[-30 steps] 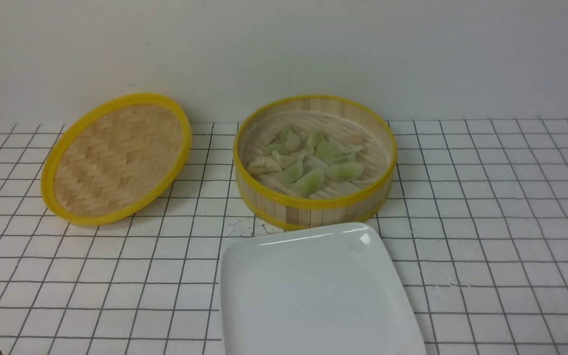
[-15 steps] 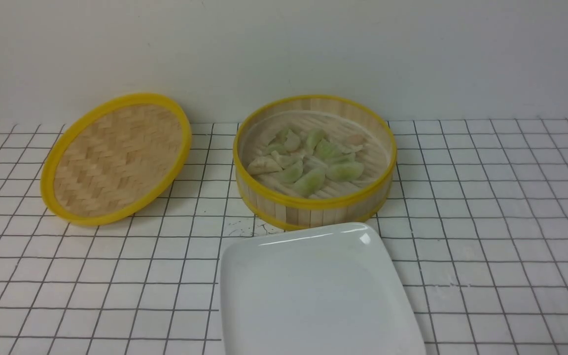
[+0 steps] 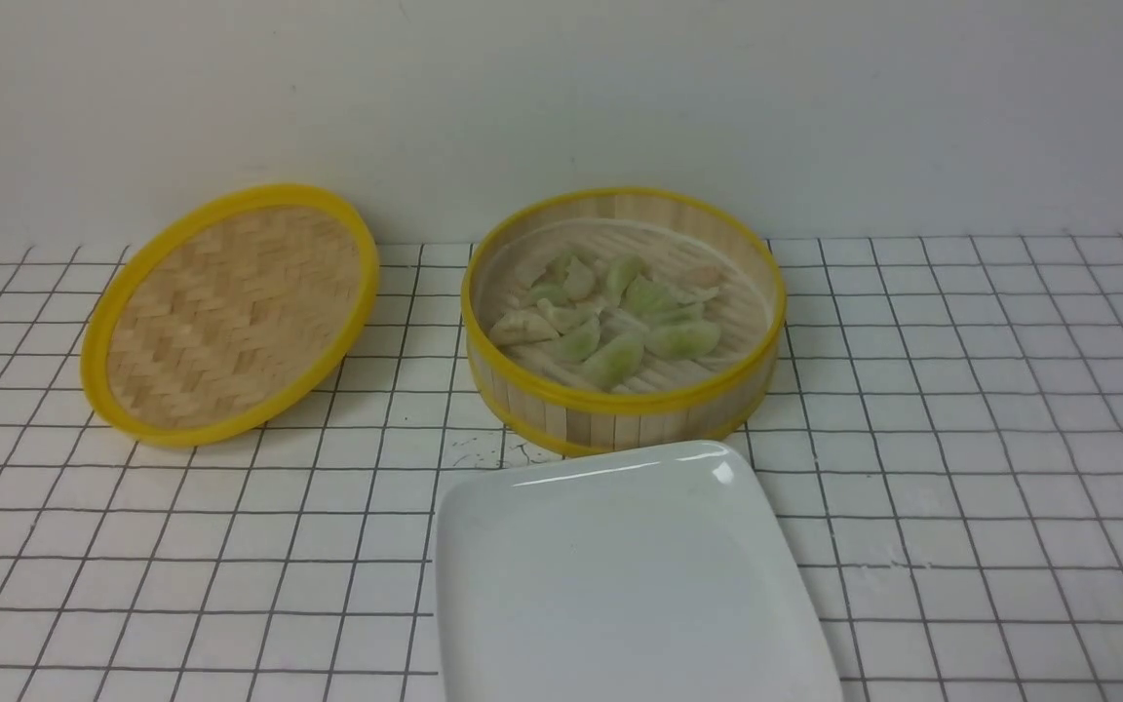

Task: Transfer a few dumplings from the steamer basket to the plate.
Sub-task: Use the left arm to grab a dumpling from the steamer

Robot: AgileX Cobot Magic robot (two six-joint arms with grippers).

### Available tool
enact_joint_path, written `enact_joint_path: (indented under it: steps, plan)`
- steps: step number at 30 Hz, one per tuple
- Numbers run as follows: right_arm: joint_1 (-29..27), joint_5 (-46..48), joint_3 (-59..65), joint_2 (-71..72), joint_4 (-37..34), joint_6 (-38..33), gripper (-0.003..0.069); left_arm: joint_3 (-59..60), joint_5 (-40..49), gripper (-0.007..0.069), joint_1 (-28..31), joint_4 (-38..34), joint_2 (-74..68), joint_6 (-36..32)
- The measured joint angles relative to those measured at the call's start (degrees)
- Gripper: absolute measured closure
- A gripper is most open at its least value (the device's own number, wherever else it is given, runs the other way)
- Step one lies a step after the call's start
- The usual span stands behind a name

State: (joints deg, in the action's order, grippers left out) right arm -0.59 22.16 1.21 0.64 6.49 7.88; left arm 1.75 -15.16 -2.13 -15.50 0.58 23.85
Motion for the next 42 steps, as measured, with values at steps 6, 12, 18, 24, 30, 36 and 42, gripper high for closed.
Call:
enact_joint_path:
  steps: [6,12,18,24,30,36,42]
  plan:
    - [0.00,-13.00,0.47,0.00,-10.02,6.90,0.0673,0.00,-13.40,0.0631,0.00,-3.22,0.00,0.81]
    - [0.00,-29.96,0.47,0.00,-23.96,15.39,0.0673,-9.26,-7.37,0.0631,0.00,-3.97,-1.71,3.60]
    - [0.00,-35.25,0.47,0.00,-26.75,18.60,0.0673,-33.10,26.62,0.0631,0.00,0.59,-16.32,1.25]
    - [2.15,-19.42,-13.02,-3.72,-19.92,22.64,0.0673,-53.79,60.22,0.0631,0.00,0.55,-40.77,-17.40]
    - [10.88,11.79,-39.32,-22.95,-13.23,13.20,0.0673,-66.17,71.73,0.0631,-0.10,-6.91,-66.63,-37.65]
    - [16.90,34.60,-55.16,-40.40,-12.67,1.72,0.0673,-79.45,75.89,0.0631,-4.18,-9.40,-85.13,-44.07]
    - [17.73,44.00,-59.01,-52.88,-13.11,-2.56,0.0673,-100.81,83.05,0.0631,-12.75,-5.55,-105.97,-44.68]
